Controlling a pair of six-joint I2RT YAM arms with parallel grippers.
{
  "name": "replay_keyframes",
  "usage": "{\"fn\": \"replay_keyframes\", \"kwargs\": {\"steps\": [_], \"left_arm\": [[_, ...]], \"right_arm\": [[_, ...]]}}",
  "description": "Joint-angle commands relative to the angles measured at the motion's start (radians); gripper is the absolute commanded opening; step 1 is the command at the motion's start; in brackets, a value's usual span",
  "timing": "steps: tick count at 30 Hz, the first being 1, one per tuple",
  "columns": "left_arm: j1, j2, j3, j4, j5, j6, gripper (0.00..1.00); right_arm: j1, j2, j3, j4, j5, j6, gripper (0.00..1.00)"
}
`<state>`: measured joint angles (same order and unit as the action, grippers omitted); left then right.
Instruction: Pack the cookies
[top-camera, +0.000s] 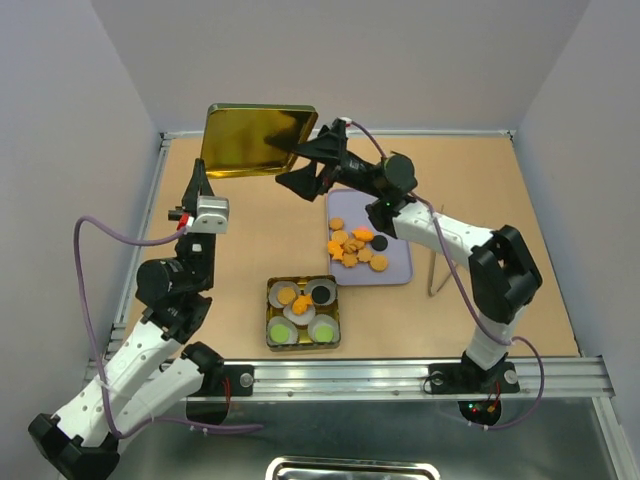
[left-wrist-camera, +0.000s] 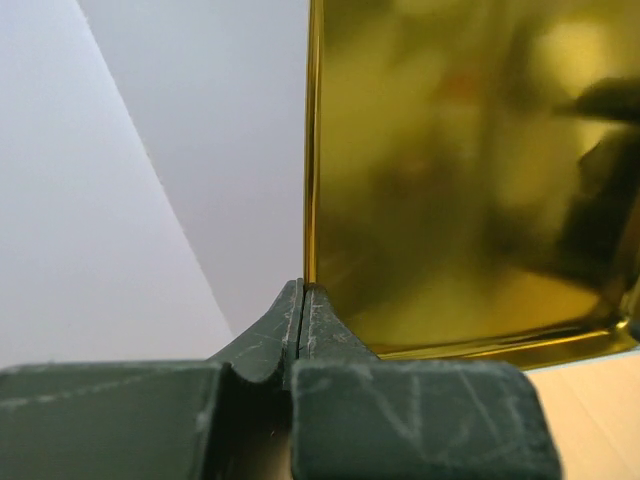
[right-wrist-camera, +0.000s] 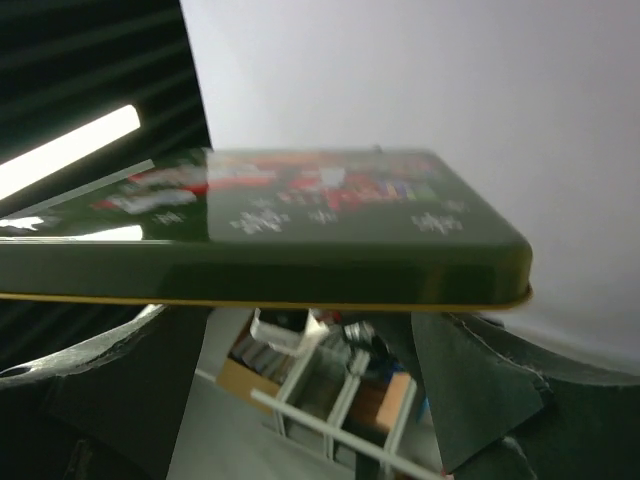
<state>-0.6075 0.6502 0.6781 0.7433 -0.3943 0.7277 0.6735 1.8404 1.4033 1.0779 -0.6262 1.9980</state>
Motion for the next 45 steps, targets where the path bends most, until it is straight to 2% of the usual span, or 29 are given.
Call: {"fn": "replay_keyframes", "kwargs": {"steps": [1,5,7,12,17,18,21,28,31,37,45], "left_arm": [[-0.003,0.032,0.069,0.145,0.098,0.102,0.00],[0.005,0.074,0.136,0.159,0.138,0.154,0.00],[0.017,0.086,0.164,0.165,0.156,0.157,0.00],[0.040,0.108,0.204,0.197,0.236,0.122,0.00],[0.041,0.089,0.232,0.188,0.276,0.118,0.00],[0.040,0.086,0.238,0.177,0.285,0.122,0.00],[0.040,0.065,0.221,0.159,0.311,0.113,0.00],[0.040,0.006,0.193,0.093,0.359,0.128,0.00],[0.040,-0.012,0.172,0.079,0.362,0.124,0.00],[0.038,-0.027,0.150,0.087,0.356,0.127,0.00],[0.038,-0.017,0.141,0.088,0.373,0.145,0.00]], "right_arm": [[-0.044,-0.168,-0.148,0.137,-0.173,0.417,0.87],[-0.139,-0.353,-0.344,0.139,-0.165,0.462,0.89],[-0.178,-0.395,-0.386,0.139,-0.164,0.484,0.90],[-0.206,-0.425,-0.423,0.137,-0.138,0.496,0.91],[-0.206,-0.418,-0.477,0.078,-0.027,0.570,0.93],[-0.206,-0.414,-0.440,-0.011,-0.036,0.553,0.94],[-0.204,-0.336,-0.274,-0.078,-0.084,0.509,0.96],[-0.201,-0.195,-0.026,-0.093,-0.098,0.561,0.96],[-0.184,-0.175,0.032,-0.125,-0.096,0.565,0.96],[-0.135,-0.181,0.086,-0.239,-0.165,0.544,0.97],[-0.077,-0.277,0.010,-0.384,-0.265,0.513,0.97]]}}
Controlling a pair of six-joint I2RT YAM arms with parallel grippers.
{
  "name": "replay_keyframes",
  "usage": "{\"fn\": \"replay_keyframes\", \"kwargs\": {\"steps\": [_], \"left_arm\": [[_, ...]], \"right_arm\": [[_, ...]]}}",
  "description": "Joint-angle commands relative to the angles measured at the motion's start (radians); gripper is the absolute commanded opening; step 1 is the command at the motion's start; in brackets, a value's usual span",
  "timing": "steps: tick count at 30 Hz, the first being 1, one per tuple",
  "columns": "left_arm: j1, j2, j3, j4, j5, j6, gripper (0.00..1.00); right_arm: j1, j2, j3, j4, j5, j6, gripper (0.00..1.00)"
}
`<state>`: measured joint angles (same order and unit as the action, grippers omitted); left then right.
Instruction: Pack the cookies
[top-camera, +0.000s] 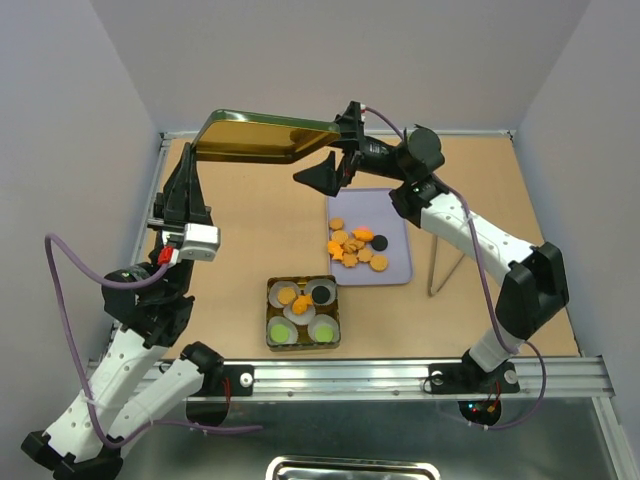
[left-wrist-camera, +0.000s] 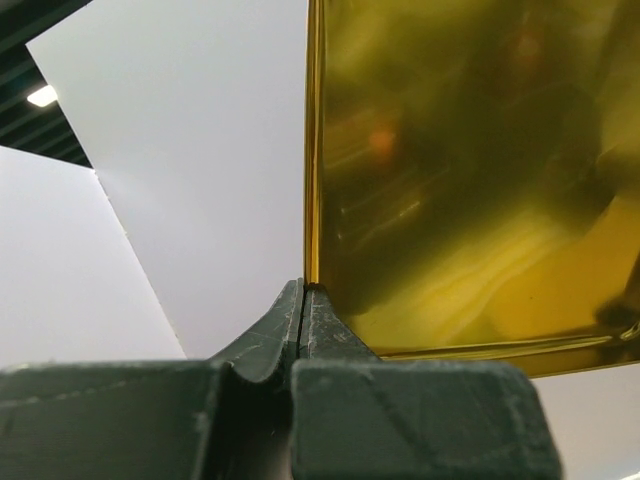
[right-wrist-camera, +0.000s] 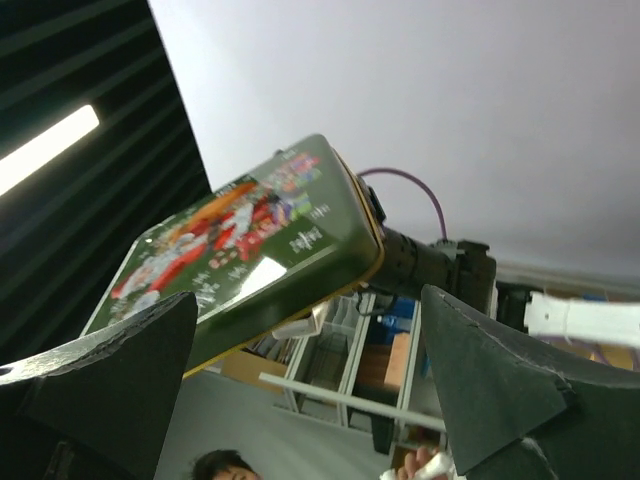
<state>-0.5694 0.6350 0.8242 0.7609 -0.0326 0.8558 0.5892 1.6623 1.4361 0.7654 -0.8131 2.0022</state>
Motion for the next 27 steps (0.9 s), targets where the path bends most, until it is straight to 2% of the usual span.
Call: {"fn": "replay_keyframes", "kwargs": {"steps": [1,6,17,20,21,27], "left_arm": [[0.002,0.000,-0.004,0.071,0.010,0.019,0.00],[0.000,0.009,-0.005,0.068,0.017,0.031,0.00],[0.000,0.008,-0.016,0.037,0.028,0.048,0.00],[0.002,0.009,-0.022,0.037,0.028,0.051,0.00],[0.002,0.009,-0.026,0.035,0.028,0.052,0.00],[-0.001,0.018,-0.036,0.035,0.028,0.063,0.00]], "right_arm": [[0.006,-0.107,-0.041,-0.075,-0.101,0.512,0.97],[0.006,-0.133,-0.042,-0.141,-0.139,0.494,0.97],[0.017,-0.125,0.026,-0.155,-0.121,0.495,0.95],[0.021,-0.125,0.030,-0.156,-0.113,0.498,0.89],[0.023,-0.124,0.032,-0.155,-0.112,0.497,0.83],[0.026,-0.107,0.055,-0.140,-0.107,0.510,0.64]]}}
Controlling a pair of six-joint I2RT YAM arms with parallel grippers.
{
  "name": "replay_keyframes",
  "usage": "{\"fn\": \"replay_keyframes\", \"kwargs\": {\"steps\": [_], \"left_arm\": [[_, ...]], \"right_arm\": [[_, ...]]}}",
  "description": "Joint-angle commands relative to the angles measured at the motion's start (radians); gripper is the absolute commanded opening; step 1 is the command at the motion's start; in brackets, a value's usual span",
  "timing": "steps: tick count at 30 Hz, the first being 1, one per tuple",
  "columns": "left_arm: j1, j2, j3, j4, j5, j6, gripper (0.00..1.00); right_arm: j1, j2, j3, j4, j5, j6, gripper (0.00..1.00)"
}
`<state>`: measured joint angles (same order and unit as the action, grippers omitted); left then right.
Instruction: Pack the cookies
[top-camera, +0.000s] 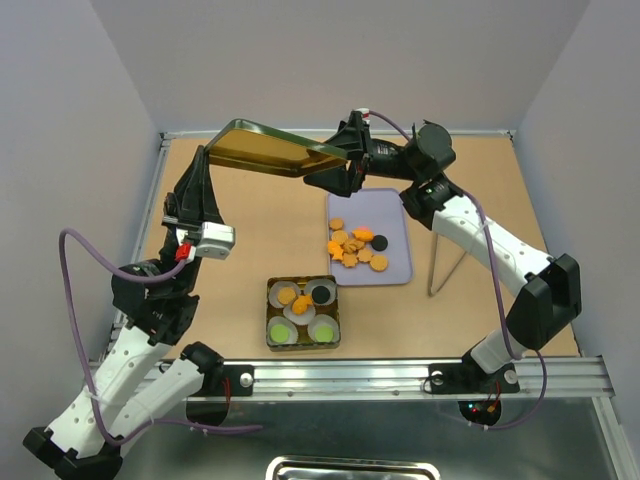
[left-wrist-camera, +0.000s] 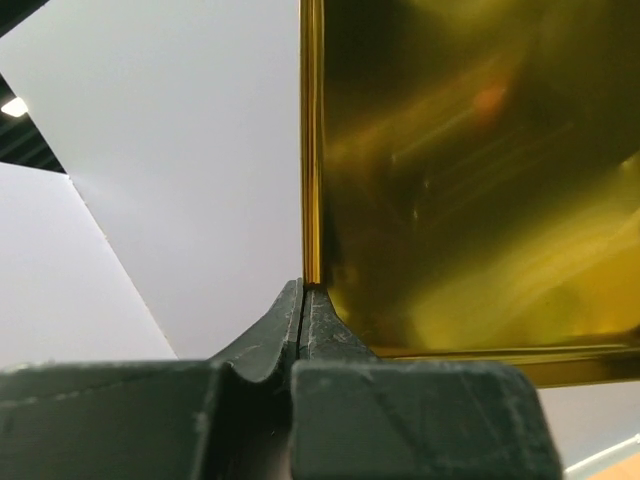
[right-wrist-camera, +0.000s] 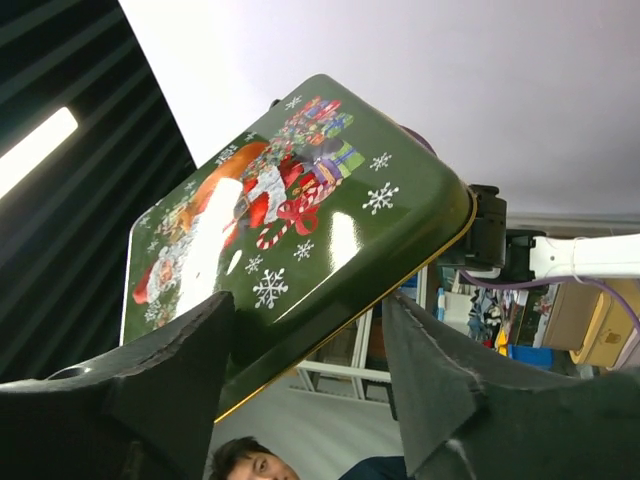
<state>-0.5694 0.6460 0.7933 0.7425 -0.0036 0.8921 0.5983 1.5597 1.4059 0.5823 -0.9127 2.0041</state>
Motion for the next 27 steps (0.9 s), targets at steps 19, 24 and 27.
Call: {"fn": "replay_keyframes", "kwargs": {"steps": [19,24,27], "left_arm": [[-0.021,0.050,-0.032,0.046,-0.001,0.070,0.00],[-0.024,0.055,-0.035,0.032,-0.006,0.061,0.03],[-0.024,0.050,-0.039,0.018,-0.006,0.054,0.06]], "right_arm": [[0.017,0.013,0.051,0.105,0.023,0.521,0.18],[0.018,0.005,-0.010,0.148,0.104,0.515,0.00],[0.017,0.013,-0.031,0.160,0.161,0.489,0.01]]}}
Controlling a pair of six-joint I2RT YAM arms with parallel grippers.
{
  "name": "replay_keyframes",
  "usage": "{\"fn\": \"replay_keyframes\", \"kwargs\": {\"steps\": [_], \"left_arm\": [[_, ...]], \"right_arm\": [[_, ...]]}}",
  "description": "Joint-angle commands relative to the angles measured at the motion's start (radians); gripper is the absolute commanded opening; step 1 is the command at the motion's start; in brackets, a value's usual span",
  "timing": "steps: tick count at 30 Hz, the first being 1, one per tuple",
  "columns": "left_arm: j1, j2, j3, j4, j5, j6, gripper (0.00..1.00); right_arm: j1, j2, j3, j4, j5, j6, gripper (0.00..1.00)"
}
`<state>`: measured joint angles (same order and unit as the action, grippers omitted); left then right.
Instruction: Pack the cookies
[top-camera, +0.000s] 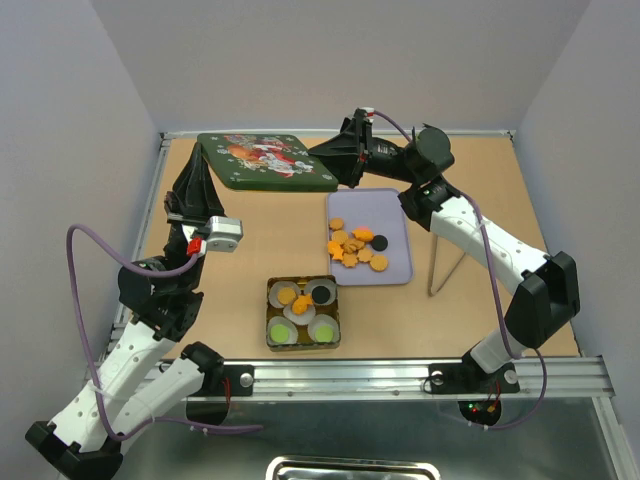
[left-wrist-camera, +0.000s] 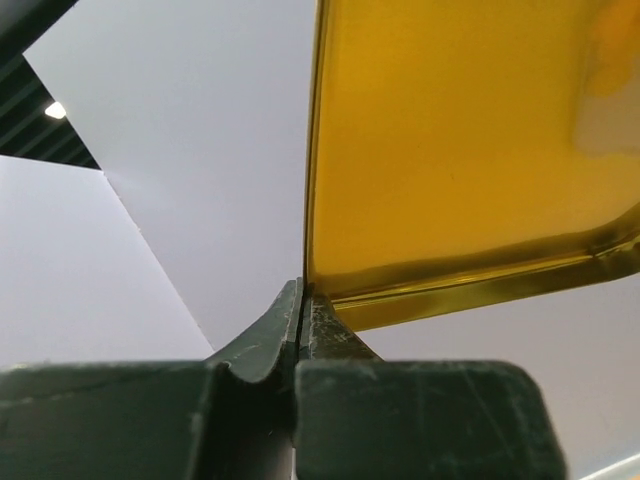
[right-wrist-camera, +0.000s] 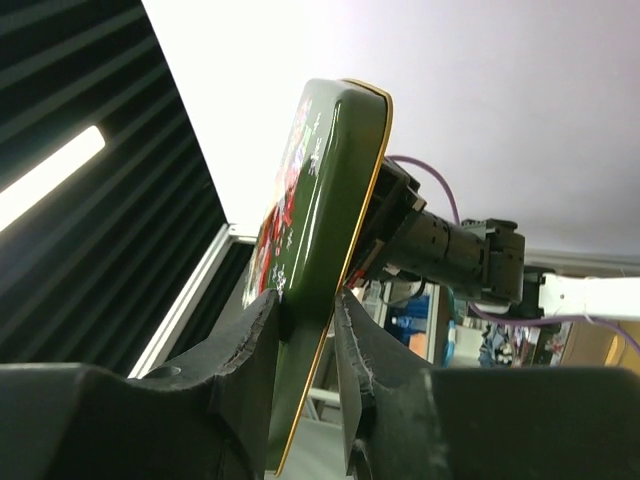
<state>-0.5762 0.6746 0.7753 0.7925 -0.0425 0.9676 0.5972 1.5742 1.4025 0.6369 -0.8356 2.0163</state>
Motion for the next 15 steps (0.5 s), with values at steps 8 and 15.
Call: {"fn": "replay_keyframes", "kwargs": {"steps": [8,15], "left_arm": [[-0.017,-0.003,-0.030,-0.093,0.038,-0.004,0.17],[-0.017,-0.015,-0.036,-0.137,0.038,0.011,0.20]], "right_arm": [[0.015,0.092,0.050,0.230,0.220,0.495,0.00],[0.015,0.116,0.063,0.271,0.273,0.496,0.01]]}}
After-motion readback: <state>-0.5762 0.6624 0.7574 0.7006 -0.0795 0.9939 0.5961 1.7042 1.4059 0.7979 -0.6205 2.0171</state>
